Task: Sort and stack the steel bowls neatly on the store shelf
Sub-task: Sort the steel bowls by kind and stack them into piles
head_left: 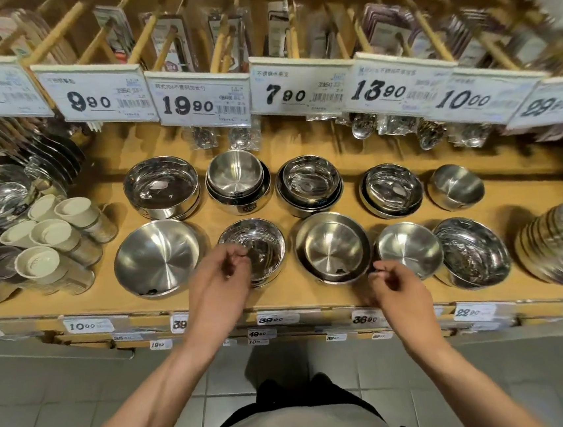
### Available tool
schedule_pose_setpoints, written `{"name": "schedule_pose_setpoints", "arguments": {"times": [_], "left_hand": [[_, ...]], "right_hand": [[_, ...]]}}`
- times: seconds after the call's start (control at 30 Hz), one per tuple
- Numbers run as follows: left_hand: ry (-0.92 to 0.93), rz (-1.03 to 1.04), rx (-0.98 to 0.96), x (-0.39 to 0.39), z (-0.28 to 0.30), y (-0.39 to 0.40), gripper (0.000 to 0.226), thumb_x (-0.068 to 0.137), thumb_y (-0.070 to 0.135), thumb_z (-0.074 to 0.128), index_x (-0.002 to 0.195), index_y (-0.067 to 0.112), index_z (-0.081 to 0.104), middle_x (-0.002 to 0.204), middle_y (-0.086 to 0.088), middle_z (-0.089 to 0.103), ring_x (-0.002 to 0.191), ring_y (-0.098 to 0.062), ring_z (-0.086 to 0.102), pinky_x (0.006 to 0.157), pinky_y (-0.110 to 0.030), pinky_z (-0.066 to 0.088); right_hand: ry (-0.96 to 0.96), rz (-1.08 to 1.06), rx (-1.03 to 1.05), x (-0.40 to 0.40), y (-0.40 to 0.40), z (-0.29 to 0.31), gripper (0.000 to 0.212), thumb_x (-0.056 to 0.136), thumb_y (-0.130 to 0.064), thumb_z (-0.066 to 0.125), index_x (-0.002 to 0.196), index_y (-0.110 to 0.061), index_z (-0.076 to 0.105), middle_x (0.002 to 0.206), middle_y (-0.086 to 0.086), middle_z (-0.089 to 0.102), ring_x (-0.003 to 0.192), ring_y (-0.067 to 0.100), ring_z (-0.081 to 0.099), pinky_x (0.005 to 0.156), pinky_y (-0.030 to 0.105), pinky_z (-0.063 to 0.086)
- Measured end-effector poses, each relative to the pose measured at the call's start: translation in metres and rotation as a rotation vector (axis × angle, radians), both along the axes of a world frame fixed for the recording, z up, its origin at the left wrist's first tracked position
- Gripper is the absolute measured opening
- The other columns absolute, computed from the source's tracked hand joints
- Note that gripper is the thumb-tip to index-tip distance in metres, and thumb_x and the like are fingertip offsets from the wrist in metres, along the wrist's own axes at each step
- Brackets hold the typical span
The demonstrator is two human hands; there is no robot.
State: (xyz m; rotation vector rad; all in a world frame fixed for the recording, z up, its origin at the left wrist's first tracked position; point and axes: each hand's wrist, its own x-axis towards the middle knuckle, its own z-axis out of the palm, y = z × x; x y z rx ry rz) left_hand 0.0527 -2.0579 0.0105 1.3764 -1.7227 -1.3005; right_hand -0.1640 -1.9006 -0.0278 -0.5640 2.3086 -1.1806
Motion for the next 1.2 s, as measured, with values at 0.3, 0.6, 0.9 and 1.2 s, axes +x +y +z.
{"name": "schedule_pose_setpoints", "arguments": {"times": [0.3, 0.6, 0.9, 1.2], "left_hand": [[-0.166, -0.351, 0.156, -0.068, -0.011, 0.030, 0.014, 0.096, 0.018, 0.060, 0.106, 0.029, 0.063, 0.100, 0.006, 0.072, 0.086, -0.016, 0.071, 0.084, -0.041, 0.060], [-0.410, -0.444, -0.109, -0.131, -0.010, 0.007, 0.056, 0.093, -0.004, 0.052, 0.146, 0.013, 0.051, 0.111, -0.005, 0.068, 0.081, -0.013, 0.055, 0.060, -0.014, 0.040], [-0.613, -0.418, 0.001, -0.154, -0.026, 0.006, 0.066, 0.088, -0.007, 0.059, 0.148, 0.016, 0.044, 0.129, -0.010, 0.065, 0.114, -0.032, 0.064, 0.099, -0.043, 0.054], [-0.673, -0.337, -0.042, -0.159, -0.005, -0.004, 0.044, 0.087, 0.020, 0.077, 0.129, 0.011, 0.066, 0.108, -0.012, 0.075, 0.082, -0.024, 0.066, 0.081, -0.033, 0.053]], "right_hand": [[-0.086, -0.051, 0.008, -0.013, 0.037, 0.003, 0.019, 0.096, -0.012, 0.060, 0.111, -0.022, 0.067, 0.079, -0.005, 0.070, 0.059, 0.004, 0.066, 0.062, 0.025, 0.057], [-0.277, -0.011, -0.020, -0.018, 0.032, 0.007, 0.026, 0.100, -0.006, 0.056, 0.123, -0.014, 0.064, 0.101, 0.004, 0.064, 0.085, 0.019, 0.069, 0.068, 0.024, 0.063], [-0.283, -0.076, -0.070, -0.049, 0.045, 0.006, 0.025, 0.098, -0.002, 0.056, 0.107, -0.024, 0.064, 0.100, 0.005, 0.066, 0.080, 0.030, 0.075, 0.068, 0.036, 0.064], [-0.131, -0.080, -0.039, -0.082, 0.053, 0.003, 0.029, 0.096, -0.008, 0.062, 0.121, -0.022, 0.060, 0.082, -0.006, 0.069, 0.058, 0.002, 0.065, 0.050, 0.011, 0.045]]}}
